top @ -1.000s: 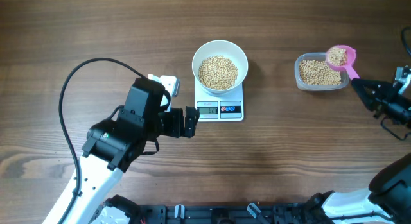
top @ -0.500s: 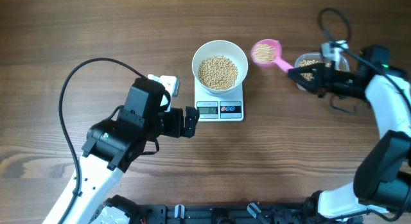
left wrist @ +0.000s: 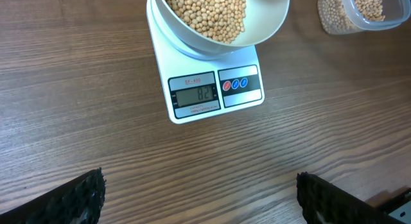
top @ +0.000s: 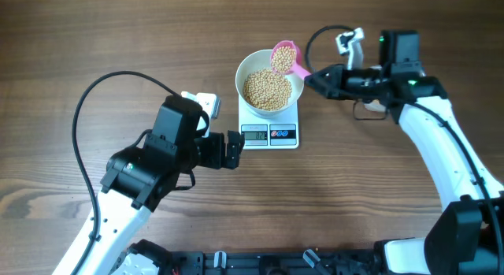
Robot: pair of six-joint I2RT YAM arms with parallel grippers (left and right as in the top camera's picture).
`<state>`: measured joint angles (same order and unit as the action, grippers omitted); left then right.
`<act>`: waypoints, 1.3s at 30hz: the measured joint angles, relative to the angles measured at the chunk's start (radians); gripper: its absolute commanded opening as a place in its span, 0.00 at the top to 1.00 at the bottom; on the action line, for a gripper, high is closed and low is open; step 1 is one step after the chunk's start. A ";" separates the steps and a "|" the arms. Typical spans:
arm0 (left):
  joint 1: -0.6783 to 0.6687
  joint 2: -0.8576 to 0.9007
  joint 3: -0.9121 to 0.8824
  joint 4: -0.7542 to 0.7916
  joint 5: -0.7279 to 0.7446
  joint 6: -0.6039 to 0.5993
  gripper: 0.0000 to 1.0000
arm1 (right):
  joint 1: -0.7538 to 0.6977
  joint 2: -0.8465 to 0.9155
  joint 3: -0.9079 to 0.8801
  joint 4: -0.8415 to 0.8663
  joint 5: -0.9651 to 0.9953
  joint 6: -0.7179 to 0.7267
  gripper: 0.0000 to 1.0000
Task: Scoop item into bowl and weigh 150g on scale
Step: 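Tip the scoop to pour soybeans into the bowl, then return the scoop right to the soybean tub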
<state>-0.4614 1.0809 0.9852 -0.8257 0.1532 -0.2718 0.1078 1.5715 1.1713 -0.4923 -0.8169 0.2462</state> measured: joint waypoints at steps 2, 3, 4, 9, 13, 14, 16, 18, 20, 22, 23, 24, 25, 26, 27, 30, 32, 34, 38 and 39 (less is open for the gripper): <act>0.000 0.000 0.000 0.000 0.000 0.000 0.00 | 0.056 0.000 0.000 0.000 0.107 -0.060 0.96; 0.000 0.000 0.000 0.000 0.000 0.000 0.00 | 0.077 0.000 0.000 0.005 0.143 -0.085 0.96; 0.000 0.000 0.000 0.000 0.000 0.000 0.00 | 0.096 -0.003 0.000 0.018 0.180 -0.107 0.96; 0.000 0.000 0.000 0.000 0.000 0.000 0.00 | 0.152 -0.087 0.000 0.053 0.344 -0.197 0.96; 0.000 0.000 0.000 0.000 0.000 0.000 0.00 | 0.180 -0.122 0.000 0.036 0.418 -0.274 0.95; 0.000 0.000 0.000 0.000 0.000 0.000 0.00 | 0.188 -0.122 0.000 0.021 0.438 -0.292 0.96; 0.000 0.000 0.000 0.000 0.000 0.000 0.00 | 0.205 -0.122 0.000 -0.018 0.470 -0.339 0.96; 0.000 0.000 0.000 0.000 0.000 0.000 0.00 | 0.233 -0.122 0.000 -0.029 0.518 -0.404 0.96; 0.000 0.000 0.000 0.000 0.000 0.000 0.00 | 0.266 -0.122 0.000 -0.029 0.592 -0.465 0.96; 0.000 0.000 0.000 0.000 0.000 0.000 0.00 | 0.294 -0.122 0.000 -0.031 0.660 -0.518 0.95; 0.000 0.000 0.000 0.000 0.000 0.000 0.00 | 0.310 -0.122 0.000 -0.031 0.697 -0.548 0.96; 0.000 0.000 0.000 0.000 0.000 0.000 0.00 | 0.328 -0.122 0.000 -0.031 0.734 -0.585 0.96; 0.000 0.000 0.000 0.000 0.000 0.000 0.00 | 0.344 -0.122 0.000 -0.031 0.763 -0.616 0.96; 0.000 0.000 0.000 0.000 0.000 0.000 0.00 | 0.359 -0.122 0.000 -0.028 0.801 -0.653 0.96; 0.000 0.000 0.000 0.000 0.000 0.000 0.00 | 0.373 -0.122 0.000 -0.024 0.831 -0.680 0.96; 0.000 0.000 0.000 0.000 0.000 0.000 0.00 | 0.408 -0.122 0.000 -0.018 0.938 -0.770 0.96; 0.000 0.000 0.000 0.000 0.000 0.000 0.00 | 0.422 -0.122 0.000 0.003 0.986 -0.795 0.96; 0.000 0.000 0.000 0.000 0.000 0.000 0.00 | 0.426 -0.122 0.000 0.039 1.011 -0.797 0.96; 0.000 0.000 0.000 0.000 0.000 0.000 0.00 | 0.425 -0.123 0.000 0.045 0.972 -0.614 0.96; 0.000 0.000 0.000 0.000 0.000 0.000 0.00 | 0.422 -0.124 0.000 0.036 0.924 -0.557 0.96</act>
<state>-0.4614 1.0809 0.9852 -0.8257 0.1532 -0.2718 0.5293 1.4479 1.1717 -0.4561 0.1070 -0.3111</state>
